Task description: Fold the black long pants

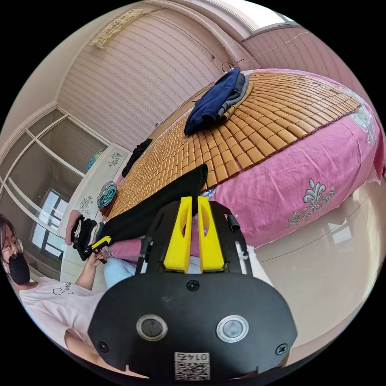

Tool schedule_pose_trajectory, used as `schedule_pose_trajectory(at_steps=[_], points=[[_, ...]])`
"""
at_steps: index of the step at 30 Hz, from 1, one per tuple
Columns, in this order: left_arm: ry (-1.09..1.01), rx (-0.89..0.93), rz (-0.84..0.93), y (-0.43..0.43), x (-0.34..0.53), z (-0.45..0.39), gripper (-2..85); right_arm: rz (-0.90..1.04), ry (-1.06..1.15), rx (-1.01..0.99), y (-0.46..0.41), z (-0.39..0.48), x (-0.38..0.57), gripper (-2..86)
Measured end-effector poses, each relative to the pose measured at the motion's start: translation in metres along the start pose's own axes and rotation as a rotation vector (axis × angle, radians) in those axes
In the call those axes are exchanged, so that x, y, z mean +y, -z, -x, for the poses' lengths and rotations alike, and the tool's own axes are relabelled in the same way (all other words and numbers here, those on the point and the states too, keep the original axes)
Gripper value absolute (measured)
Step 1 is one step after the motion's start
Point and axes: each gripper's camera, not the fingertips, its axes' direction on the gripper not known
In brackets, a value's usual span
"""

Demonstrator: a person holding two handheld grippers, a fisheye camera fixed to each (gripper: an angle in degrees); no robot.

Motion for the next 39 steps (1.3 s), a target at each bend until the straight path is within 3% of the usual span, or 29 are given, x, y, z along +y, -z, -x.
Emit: schedule_pose_trajectory(at_steps=[5, 9, 14, 17, 22, 27, 30, 39], points=[[-0.021, -0.014, 0.011, -0.004, 0.01, -0.011, 4.1, 0.117, 0.03, 0.145, -0.026, 0.014, -0.012, 2.5], [0.013, -0.007, -0.016, 0.018, 0.022, -0.003, 4.8, 0.031, -0.038, 0.169, -0.028, 0.022, -0.004, 2.2], [0.04, -0.103, -0.051, 0.06, 0.048, 0.009, 4.9, -0.026, 0.133, 0.427, -0.043, 0.101, 0.001, 0.4], [0.121, -0.187, -0.064, 0.076, 0.065, 0.032, 5.0, 0.013, 0.377, 0.313, -0.085, 0.183, -0.003, 0.0], [0.279, -0.241, -0.104, 0.095, 0.094, 0.085, 2.7, 0.252, 0.691, -0.004, -0.204, 0.32, 0.002, -0.3], [0.261, -0.227, 0.037, 0.067, 0.096, 0.105, -0.3, 0.423, 0.849, 0.032, -0.309, 0.404, 0.024, -0.5], [0.263, -0.204, 0.051, 0.066, 0.104, 0.109, -0.8, 0.496, 0.862, 0.176, -0.359, 0.426, 0.028, -0.7], [0.23, -0.276, 0.021, 0.089, 0.105, 0.085, -1.0, 0.543, 0.915, 0.256, -0.39, 0.481, 0.022, -0.5]])
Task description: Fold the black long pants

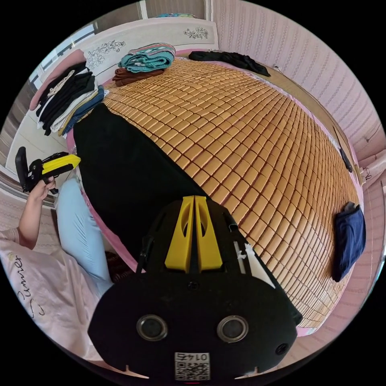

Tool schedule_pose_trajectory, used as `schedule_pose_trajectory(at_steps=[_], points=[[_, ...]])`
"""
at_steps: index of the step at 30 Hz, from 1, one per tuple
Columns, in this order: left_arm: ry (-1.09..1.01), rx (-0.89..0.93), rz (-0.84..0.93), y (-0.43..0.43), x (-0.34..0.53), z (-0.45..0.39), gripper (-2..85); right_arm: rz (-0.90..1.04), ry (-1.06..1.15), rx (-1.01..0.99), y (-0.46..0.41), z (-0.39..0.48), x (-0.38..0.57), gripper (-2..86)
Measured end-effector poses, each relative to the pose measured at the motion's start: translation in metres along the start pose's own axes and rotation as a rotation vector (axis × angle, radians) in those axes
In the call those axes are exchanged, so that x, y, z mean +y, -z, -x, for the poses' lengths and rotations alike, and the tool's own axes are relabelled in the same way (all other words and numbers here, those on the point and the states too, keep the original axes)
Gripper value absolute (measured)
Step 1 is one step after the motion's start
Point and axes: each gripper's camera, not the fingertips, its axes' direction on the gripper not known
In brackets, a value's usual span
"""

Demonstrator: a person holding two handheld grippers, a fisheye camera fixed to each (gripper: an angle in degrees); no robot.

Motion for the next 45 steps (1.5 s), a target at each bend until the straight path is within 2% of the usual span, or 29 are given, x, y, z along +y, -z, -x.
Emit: schedule_pose_trajectory(at_steps=[3, 8, 11, 14, 15, 20, 24, 30, 35, 38, 40, 45], points=[[-0.083, -0.015, -0.088, 0.021, -0.009, -0.037, -1.0, -0.02, 0.048, 0.009, 0.007, 0.016, -0.016, -0.6], [-0.267, 0.279, -0.147, -0.009, -0.047, -0.143, -1.0, 0.08, 0.127, 0.002, -0.016, 0.04, -0.057, -0.6], [-0.288, 0.25, -0.168, -0.035, -0.063, -0.184, -1.0, 0.139, 0.125, 0.017, -0.032, 0.044, -0.075, -0.7], [-0.281, 0.226, -0.131, -0.066, -0.066, -0.2, -1.0, 0.184, 0.126, -0.012, -0.034, 0.041, -0.089, -0.8], [-0.276, 0.234, -0.163, -0.064, -0.064, -0.199, -1.0, 0.203, 0.133, -0.02, -0.036, 0.04, -0.094, -0.9], [-0.308, 0.277, -0.109, -0.064, -0.07, -0.202, -1.0, 0.281, 0.185, -0.019, -0.042, 0.042, -0.115, -1.0], [-0.334, 0.294, -0.08, -0.061, -0.075, -0.206, -1.0, 0.435, 0.249, 0.033, -0.051, 0.052, -0.135, -1.0], [-0.349, 0.27, -0.089, -0.058, -0.074, -0.219, -1.0, 0.539, 0.211, 0.021, -0.059, 0.045, -0.142, -1.0], [-0.359, 0.171, -0.108, -0.052, -0.07, -0.24, -1.0, 0.374, 0.176, 0.055, -0.046, 0.039, -0.106, -1.0], [-0.33, 0.165, -0.117, -0.049, -0.07, -0.244, -0.9, 0.167, 0.15, 0.099, -0.032, 0.037, -0.064, -0.9], [-0.317, 0.184, -0.151, -0.047, -0.066, -0.241, -0.8, 0.046, 0.062, 0.104, -0.017, 0.028, -0.025, -0.9], [-0.356, 0.209, -0.198, -0.035, -0.054, -0.241, 0.4, -0.092, -0.163, 0.06, 0.018, -0.004, 0.086, -0.1]])
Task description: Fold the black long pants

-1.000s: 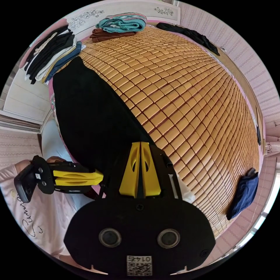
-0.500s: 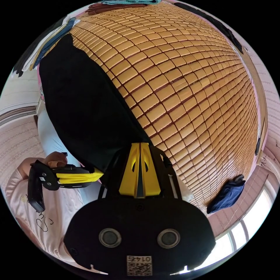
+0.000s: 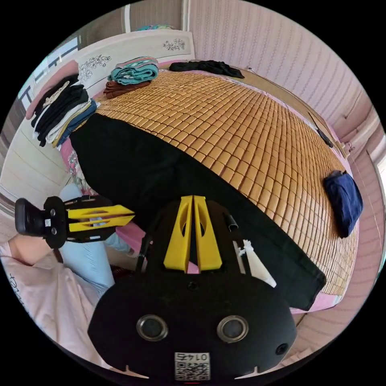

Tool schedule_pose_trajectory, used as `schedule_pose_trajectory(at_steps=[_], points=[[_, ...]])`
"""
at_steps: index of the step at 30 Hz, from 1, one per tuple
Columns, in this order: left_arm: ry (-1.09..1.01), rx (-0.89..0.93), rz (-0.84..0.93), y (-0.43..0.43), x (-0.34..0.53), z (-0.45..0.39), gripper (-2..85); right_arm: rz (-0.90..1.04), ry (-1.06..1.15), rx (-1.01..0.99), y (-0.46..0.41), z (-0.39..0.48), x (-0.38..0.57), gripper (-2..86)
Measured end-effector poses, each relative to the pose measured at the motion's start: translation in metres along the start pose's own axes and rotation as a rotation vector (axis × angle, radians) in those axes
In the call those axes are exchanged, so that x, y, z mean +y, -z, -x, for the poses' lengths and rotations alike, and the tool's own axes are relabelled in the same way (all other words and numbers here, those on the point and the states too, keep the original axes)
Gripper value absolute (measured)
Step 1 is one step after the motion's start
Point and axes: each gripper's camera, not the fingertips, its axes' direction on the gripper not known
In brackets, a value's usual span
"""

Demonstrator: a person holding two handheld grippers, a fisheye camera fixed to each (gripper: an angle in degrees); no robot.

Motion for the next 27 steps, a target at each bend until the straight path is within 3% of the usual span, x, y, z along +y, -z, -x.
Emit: schedule_pose_trajectory(at_steps=[7, 13, 27], points=[[0.128, 0.105, -0.14, 0.027, -0.001, -0.017, 5.0, -0.439, -0.435, -0.169, 0.079, -0.109, 0.223, 3.9], [0.07, 0.151, -0.118, 0.029, -0.026, -0.037, 5.6, -0.553, -0.806, -0.073, 0.086, -0.174, 0.367, 6.0], [-0.148, 0.274, -0.075, -0.061, -0.187, -0.09, 7.1, -0.675, -0.912, -0.015, 0.063, -0.266, 0.408, 9.5]])
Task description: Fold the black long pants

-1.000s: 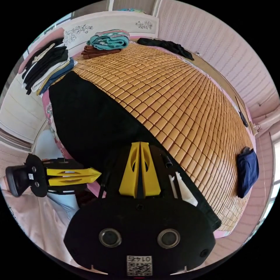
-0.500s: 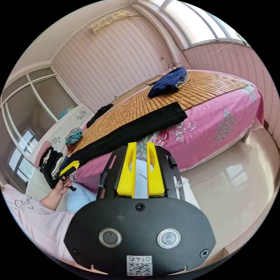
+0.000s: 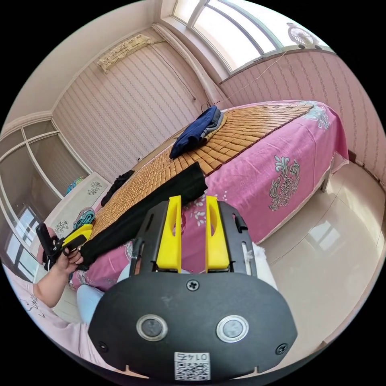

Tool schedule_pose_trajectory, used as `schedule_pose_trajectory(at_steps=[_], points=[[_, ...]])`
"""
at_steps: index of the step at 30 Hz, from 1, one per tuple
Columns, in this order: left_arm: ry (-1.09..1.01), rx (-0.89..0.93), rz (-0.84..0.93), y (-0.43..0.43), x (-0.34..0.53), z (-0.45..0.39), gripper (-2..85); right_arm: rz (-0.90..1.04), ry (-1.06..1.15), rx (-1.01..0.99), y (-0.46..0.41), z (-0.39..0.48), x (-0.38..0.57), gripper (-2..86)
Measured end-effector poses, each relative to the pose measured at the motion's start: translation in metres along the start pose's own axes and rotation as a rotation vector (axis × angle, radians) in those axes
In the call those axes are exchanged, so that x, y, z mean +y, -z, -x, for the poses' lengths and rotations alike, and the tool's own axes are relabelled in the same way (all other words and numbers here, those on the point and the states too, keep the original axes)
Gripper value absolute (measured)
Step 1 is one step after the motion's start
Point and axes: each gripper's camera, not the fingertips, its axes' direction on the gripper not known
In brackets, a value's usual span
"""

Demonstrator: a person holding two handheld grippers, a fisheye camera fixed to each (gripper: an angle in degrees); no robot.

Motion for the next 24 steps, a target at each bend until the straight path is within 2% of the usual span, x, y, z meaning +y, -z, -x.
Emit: schedule_pose_trajectory(at_steps=[5, 10, 14, 20, 24], points=[[-0.012, 0.019, 0.093, -0.065, -0.047, 0.0, 8.2, 0.001, -0.025, -0.02, -0.016, -0.022, -0.009, 9.1], [0.077, 0.068, 0.142, -0.082, -0.027, -0.011, 8.2, 0.029, 0.022, -0.127, -0.019, -0.041, -0.009, 2.9], [0.108, -0.041, 0.18, -0.054, 0.006, -0.007, 7.9, 0.037, 0.039, -0.173, -0.014, -0.053, -0.015, 1.6], [0.176, -0.246, 0.185, -0.003, 0.058, 0.004, 6.4, 0.011, 0.109, -0.109, 0.001, -0.052, -0.03, 1.0], [0.21, -0.237, 0.226, -0.019, 0.086, 0.007, 6.2, -0.021, 0.152, -0.065, 0.015, -0.041, -0.039, 0.9]])
